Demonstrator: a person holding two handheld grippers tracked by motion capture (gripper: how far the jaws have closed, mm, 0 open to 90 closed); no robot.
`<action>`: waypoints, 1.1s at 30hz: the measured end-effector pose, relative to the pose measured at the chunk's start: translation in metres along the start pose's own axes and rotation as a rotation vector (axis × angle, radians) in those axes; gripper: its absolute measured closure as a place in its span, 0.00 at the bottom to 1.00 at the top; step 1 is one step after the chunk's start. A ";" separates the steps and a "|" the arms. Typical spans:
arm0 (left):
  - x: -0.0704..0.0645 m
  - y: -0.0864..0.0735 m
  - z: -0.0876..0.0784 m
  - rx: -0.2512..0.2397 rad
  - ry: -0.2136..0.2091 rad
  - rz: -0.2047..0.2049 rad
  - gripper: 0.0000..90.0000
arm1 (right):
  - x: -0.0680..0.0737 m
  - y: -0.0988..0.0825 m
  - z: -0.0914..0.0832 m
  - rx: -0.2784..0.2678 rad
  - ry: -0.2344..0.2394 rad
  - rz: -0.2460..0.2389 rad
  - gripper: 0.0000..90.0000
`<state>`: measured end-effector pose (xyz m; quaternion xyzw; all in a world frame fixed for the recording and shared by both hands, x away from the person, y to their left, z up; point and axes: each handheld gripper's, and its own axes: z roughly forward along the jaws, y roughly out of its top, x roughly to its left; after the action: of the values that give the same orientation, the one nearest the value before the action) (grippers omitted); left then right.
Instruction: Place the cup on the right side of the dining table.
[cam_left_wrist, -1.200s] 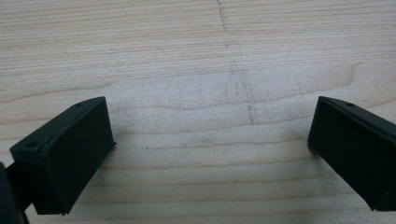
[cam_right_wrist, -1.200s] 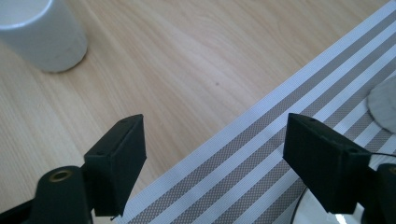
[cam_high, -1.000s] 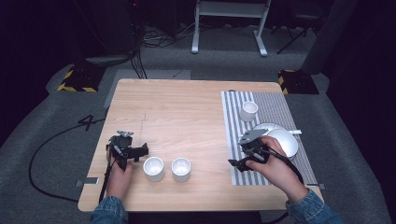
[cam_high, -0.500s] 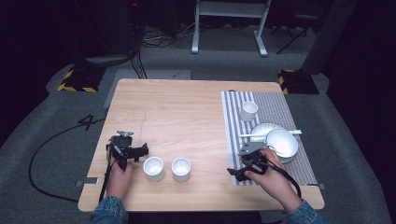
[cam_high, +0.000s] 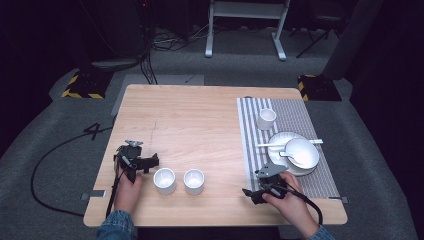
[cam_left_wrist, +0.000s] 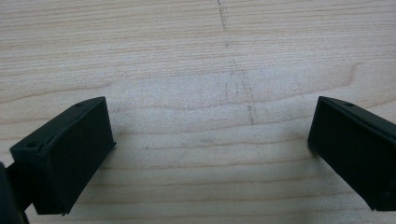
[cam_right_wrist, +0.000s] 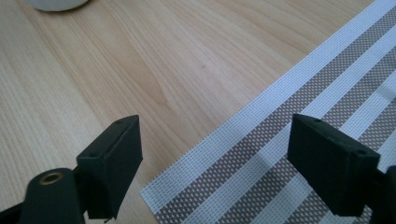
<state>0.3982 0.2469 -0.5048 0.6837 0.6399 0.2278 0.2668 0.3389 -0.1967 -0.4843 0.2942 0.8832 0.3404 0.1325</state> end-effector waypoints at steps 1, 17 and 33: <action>0.000 0.000 0.000 0.000 0.000 0.000 0.00 | 0.001 -0.001 0.000 -0.006 -0.004 -0.002 0.20; 0.000 0.000 0.000 0.000 0.000 0.000 0.00 | 0.017 -0.015 0.008 -0.070 -0.056 -0.014 0.20; 0.000 0.000 0.000 0.000 0.000 0.000 0.00 | 0.018 -0.022 0.007 -0.077 -0.041 0.064 0.15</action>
<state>0.3982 0.2468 -0.5048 0.6836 0.6400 0.2278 0.2669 0.3180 -0.1949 -0.5048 0.3242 0.8566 0.3720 0.1510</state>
